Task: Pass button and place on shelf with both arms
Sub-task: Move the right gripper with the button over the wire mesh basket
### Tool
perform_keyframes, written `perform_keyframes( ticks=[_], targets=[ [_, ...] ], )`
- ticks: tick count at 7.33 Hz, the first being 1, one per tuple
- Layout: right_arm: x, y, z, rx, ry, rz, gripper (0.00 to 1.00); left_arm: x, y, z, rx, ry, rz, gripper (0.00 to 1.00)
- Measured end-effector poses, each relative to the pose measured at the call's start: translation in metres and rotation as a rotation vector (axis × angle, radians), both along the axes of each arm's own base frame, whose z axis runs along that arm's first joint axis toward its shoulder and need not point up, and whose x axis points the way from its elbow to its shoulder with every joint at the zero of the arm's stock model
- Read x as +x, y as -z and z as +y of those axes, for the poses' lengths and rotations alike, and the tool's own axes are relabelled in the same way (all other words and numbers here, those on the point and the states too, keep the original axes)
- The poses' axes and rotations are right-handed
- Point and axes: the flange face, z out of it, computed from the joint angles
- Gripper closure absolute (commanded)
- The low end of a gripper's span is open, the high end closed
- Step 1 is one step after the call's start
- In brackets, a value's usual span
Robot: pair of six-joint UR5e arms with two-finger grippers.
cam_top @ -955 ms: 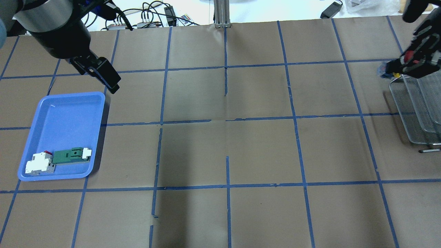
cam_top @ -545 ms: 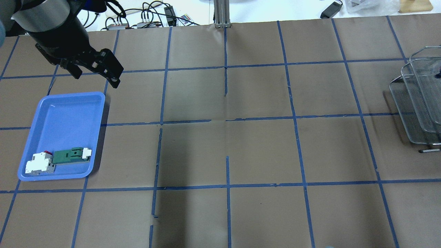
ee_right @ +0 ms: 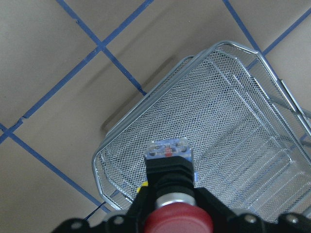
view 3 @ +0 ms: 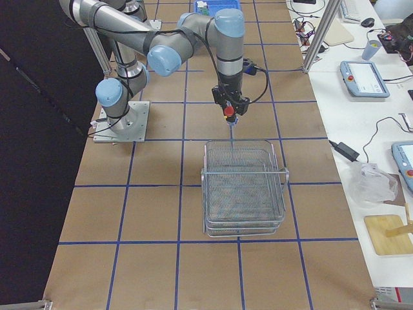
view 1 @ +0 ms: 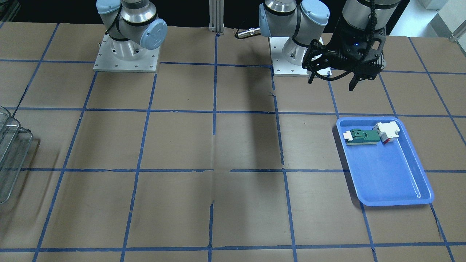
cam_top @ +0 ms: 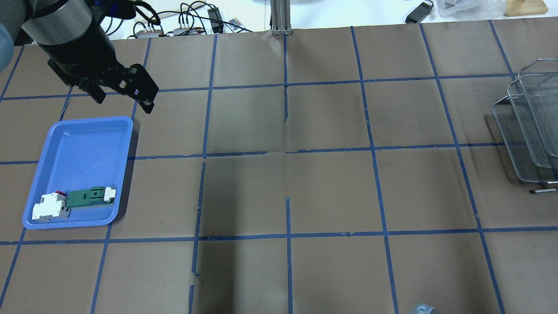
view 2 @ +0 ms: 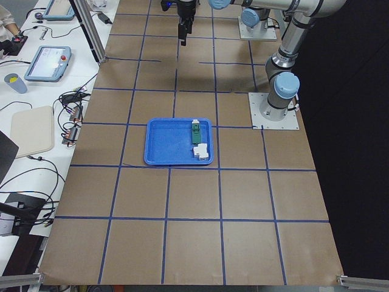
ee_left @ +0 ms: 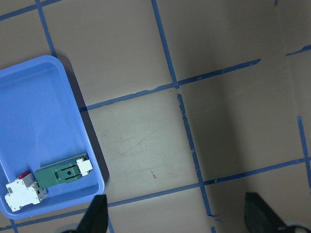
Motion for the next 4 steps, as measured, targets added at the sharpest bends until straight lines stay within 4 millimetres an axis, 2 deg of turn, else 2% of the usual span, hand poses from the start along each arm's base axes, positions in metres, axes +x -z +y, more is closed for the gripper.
perform_keyframes(
  ticks=[2, 4],
  targets=[
    [-0.018, 0.039, -0.023, 0.050, 0.003, -0.021, 1.00, 0.001, 0.003, -0.005, -0.054, -0.095, 0.000, 0.00],
    [-0.030, 0.067, -0.034, 0.104, 0.008, -0.018, 1.00, 0.001, 0.003, -0.008, -0.075, -0.198, 0.009, 0.00]
  ],
)
